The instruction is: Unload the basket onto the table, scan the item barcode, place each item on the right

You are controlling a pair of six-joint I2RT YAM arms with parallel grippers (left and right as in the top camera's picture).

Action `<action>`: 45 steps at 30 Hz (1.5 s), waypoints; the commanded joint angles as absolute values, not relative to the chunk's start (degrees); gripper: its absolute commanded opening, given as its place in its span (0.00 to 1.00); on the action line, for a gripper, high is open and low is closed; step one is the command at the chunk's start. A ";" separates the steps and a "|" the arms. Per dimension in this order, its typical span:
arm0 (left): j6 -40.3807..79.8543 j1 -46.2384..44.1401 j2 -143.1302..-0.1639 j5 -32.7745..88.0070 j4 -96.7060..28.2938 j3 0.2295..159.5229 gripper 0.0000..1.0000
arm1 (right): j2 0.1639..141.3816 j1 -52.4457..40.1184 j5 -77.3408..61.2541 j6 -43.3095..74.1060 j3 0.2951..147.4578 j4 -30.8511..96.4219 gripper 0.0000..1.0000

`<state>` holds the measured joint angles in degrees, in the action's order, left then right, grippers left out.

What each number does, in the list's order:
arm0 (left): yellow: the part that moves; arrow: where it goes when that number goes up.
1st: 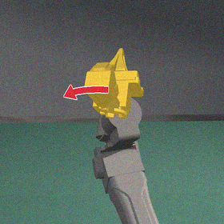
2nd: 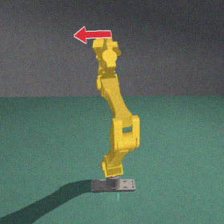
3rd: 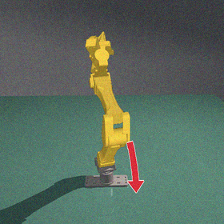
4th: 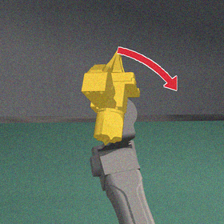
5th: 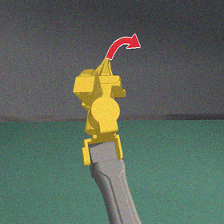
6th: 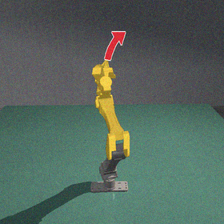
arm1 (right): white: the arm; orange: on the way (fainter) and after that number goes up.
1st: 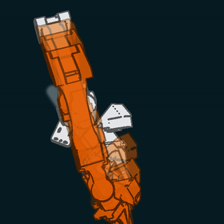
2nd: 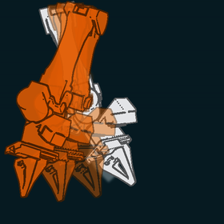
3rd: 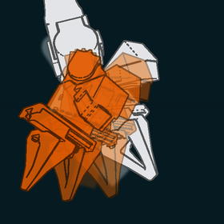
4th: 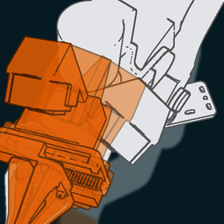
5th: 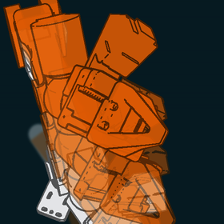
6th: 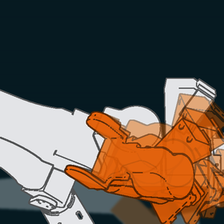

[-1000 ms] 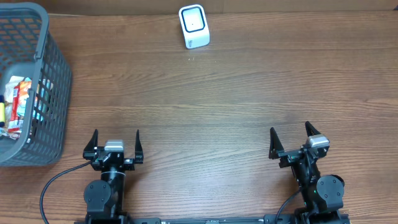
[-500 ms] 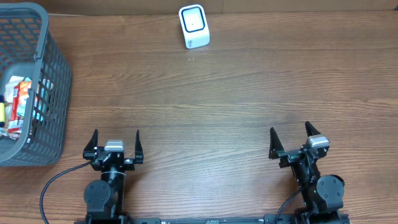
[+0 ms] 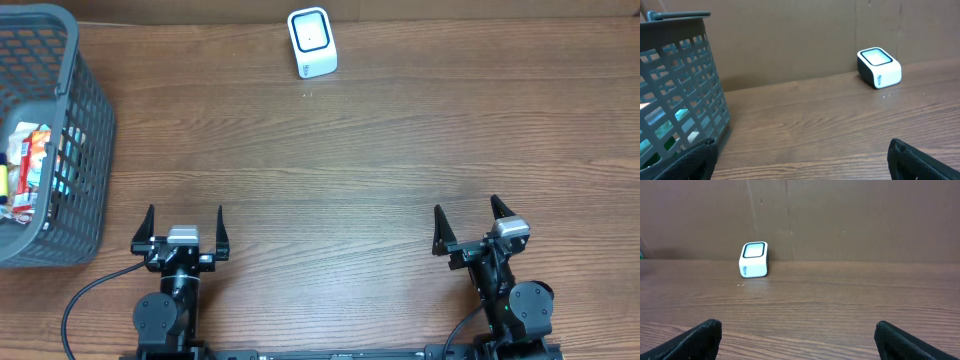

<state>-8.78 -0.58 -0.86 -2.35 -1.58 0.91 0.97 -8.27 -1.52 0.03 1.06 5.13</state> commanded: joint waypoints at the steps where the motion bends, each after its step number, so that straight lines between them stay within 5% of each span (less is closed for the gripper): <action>1: -4.93 -0.78 -0.36 -1.85 -2.39 5.28 1.00 | 1.04 -8.12 -1.61 0.45 0.47 4.71 1.00; 18: 5.37 -0.78 -2.46 3.11 -33.34 33.45 1.00 | 1.04 -8.12 -1.61 0.45 0.47 4.71 1.00; 31: 4.27 -0.78 -31.05 17.74 -55.88 61.14 1.00 | 1.04 -8.12 -1.61 0.45 0.47 4.71 1.00; 41: 3.86 -0.78 -40.34 27.59 -57.71 64.93 1.00 | 1.04 -8.12 -1.61 0.45 0.47 4.71 1.00; 45: 6.57 -0.78 -41.30 27.64 -56.80 65.39 0.86 | 1.04 -8.12 -1.61 0.45 0.47 4.71 1.00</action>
<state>4.82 -0.58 -40.95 25.23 -57.23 63.59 0.97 -8.27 -1.50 0.05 1.06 5.10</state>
